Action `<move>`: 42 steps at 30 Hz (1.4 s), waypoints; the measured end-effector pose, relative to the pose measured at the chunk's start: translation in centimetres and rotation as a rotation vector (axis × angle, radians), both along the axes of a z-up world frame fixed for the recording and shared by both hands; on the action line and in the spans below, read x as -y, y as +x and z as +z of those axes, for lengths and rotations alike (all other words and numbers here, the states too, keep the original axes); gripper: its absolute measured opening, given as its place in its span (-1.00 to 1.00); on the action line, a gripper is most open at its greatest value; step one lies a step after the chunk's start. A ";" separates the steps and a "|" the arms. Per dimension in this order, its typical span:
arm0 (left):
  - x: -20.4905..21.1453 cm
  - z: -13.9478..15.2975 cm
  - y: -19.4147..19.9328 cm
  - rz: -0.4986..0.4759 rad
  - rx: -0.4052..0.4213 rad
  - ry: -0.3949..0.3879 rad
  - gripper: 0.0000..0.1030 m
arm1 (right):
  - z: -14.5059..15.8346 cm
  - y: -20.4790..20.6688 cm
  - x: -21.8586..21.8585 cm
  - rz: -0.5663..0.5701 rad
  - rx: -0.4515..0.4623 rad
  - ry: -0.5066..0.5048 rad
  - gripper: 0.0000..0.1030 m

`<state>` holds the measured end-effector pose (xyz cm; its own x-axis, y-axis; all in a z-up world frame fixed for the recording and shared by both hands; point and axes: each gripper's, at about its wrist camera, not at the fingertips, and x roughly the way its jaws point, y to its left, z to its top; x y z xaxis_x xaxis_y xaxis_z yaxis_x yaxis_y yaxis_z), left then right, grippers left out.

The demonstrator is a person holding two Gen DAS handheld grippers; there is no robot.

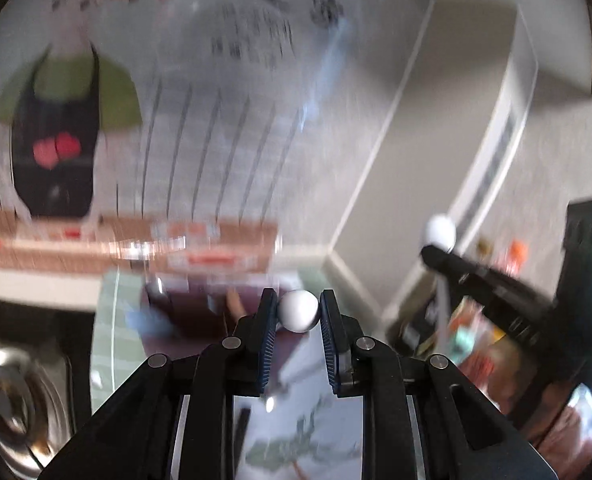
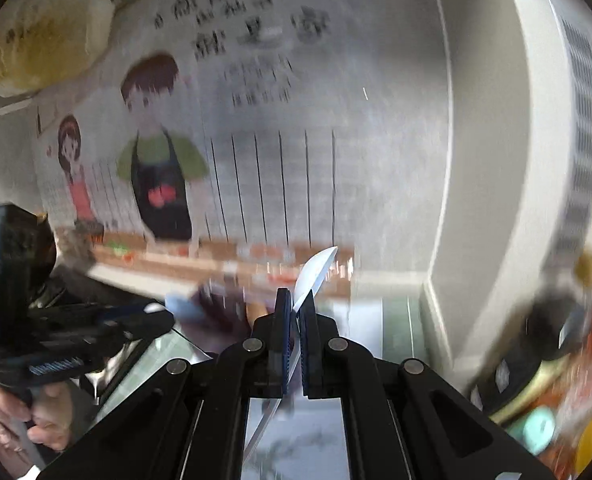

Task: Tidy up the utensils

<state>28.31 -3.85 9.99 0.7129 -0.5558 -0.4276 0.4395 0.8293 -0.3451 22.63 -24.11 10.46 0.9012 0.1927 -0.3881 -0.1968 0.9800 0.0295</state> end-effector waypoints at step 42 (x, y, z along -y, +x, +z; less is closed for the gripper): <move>-5.5 -5.8 4.0 0.217 -0.227 0.030 0.01 | -3.9 2.9 0.7 -0.121 0.010 -0.133 0.99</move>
